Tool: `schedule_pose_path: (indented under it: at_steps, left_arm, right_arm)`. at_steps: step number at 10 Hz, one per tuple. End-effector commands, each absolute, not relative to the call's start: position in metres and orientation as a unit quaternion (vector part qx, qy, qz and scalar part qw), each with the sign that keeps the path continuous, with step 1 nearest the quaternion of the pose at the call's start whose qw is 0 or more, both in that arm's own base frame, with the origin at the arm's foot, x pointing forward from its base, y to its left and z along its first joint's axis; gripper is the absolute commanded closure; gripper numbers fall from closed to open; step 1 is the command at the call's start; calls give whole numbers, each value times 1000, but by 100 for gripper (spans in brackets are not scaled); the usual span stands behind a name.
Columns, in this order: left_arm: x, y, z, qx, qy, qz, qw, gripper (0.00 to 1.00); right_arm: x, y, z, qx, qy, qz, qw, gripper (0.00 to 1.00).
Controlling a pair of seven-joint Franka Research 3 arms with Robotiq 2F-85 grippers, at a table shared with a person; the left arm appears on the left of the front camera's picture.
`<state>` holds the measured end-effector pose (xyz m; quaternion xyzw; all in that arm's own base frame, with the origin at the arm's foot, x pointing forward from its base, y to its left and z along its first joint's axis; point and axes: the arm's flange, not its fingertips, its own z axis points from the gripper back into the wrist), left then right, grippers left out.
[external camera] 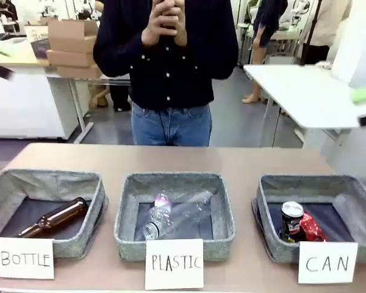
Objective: Sort the can waste into the basket.
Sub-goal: Pick up the can waste from the table and place it in the right Fabric basket.
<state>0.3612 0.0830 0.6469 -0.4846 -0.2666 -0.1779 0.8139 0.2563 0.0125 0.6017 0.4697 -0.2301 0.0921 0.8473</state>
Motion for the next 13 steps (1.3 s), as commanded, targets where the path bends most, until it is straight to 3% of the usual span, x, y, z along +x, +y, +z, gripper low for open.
schedule_pose_path:
  at_steps: [1,2,3,4,13]
  left_arm:
    - [338,124,653,-591,-313,-76,739,0]
    - [338,140,648,-617,-302,-68,723,0]
    - [343,119,655,-538,-290,-129,781,0]
    - [343,119,655,-538,-290,-129,781,0]
    - [343,119,655,-538,-290,-129,781,0]
  right_arm:
    - [320,36,623,561,-201,80,799,0]
    - [330,42,622,590,-203,48,780,0]
    - [328,35,624,613,-218,32,759,0]
    - [317,51,613,564,-196,72,799,0]
    - [317,51,613,564,-196,72,799,0]
